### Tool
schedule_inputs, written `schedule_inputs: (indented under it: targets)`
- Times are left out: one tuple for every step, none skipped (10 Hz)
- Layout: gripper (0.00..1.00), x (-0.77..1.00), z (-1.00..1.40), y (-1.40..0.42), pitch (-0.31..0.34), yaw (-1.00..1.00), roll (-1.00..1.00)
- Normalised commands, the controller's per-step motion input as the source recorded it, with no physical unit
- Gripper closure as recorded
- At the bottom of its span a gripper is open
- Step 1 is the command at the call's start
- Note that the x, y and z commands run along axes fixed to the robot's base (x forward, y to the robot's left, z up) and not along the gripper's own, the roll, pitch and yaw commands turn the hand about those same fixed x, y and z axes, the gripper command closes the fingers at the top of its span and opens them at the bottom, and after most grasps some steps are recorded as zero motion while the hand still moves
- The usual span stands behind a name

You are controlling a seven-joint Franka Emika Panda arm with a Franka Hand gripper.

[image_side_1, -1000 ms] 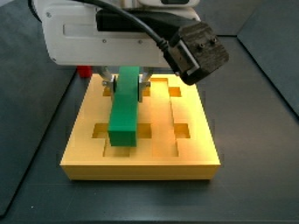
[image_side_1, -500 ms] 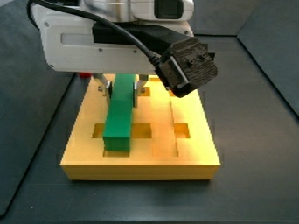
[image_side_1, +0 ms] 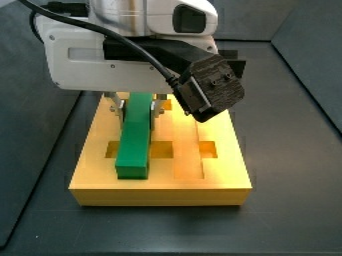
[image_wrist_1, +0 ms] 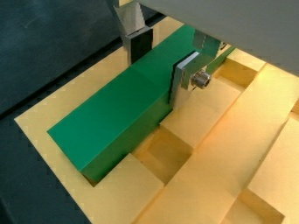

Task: Pick up the green object. Move up. Move to above the board. Insert the green object.
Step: Insert the green object.

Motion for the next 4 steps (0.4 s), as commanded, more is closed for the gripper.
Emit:
schedule_inputs:
  targets:
    - [1.00, 0.00, -0.29, -0.09, -0.104, 0.01, 0.00]
    - [1.00, 0.00, -0.29, -0.04, -0.110, 0.00, -0.04]
    - [1.00, 0.00, -0.24, 0.00, -0.071, 0.00, -0.08]
    - [1.00, 0.00, 0.00, 0.00, 0.000, 0.00, 0.00]
